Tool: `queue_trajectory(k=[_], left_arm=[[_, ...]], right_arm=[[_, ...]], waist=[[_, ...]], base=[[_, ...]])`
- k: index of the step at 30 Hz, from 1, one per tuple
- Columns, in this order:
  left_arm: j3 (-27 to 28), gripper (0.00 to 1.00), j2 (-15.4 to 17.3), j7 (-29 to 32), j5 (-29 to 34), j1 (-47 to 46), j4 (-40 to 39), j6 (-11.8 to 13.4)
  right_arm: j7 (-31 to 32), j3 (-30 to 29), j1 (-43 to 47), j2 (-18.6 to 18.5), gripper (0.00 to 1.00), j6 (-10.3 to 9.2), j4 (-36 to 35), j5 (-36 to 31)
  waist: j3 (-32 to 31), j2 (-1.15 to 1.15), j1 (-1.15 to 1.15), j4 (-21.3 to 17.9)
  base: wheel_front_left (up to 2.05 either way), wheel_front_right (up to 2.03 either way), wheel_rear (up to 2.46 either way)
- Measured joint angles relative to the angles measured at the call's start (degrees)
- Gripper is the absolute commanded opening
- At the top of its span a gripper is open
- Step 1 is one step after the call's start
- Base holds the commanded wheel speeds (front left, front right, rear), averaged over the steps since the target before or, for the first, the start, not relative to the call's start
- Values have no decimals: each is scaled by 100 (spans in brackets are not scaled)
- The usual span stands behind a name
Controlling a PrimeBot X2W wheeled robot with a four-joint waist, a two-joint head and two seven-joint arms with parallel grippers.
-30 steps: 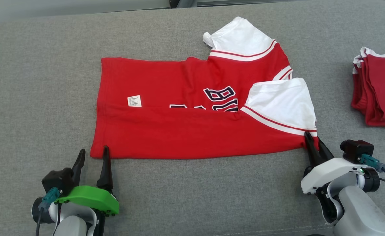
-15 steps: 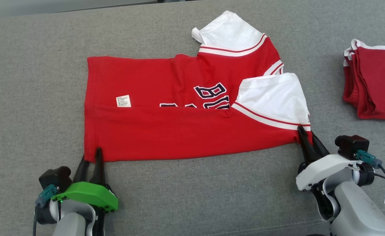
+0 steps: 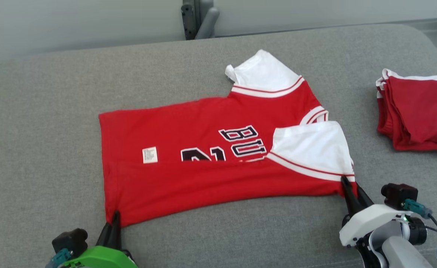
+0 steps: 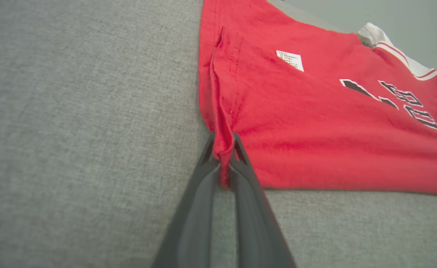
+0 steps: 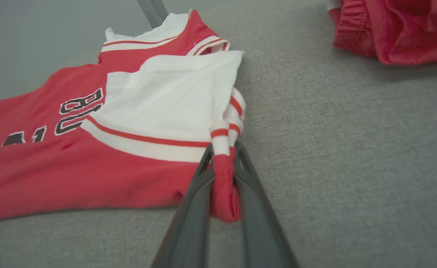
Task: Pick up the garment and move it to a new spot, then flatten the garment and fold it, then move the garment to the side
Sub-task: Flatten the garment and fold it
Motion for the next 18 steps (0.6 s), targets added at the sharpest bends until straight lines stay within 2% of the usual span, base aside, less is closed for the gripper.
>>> queue_trajectory(k=[9,16,17,18], left_arm=[[269,0,-3,1,224,735,37,-1],[300,0,-68,1,291,1109,65,-1],[272,0,-70,1,293,1115,68,-1],[247,44,-73,0,293,1114,66,-1]], right_arm=[[9,120,713,-54,0,1,63,212],[9,187,1010,-120,0,2,18,336],[9,180,1009,-122,16,2,15,337],[9,165,1006,-120,70,2,18,336]], waist=[[-761,0,0,163],[-962,0,0,334],[-951,0,0,348],[-931,0,0,359]], base=[[0,0,0],[0,0,0],[0,0,0],[0,0,0]])
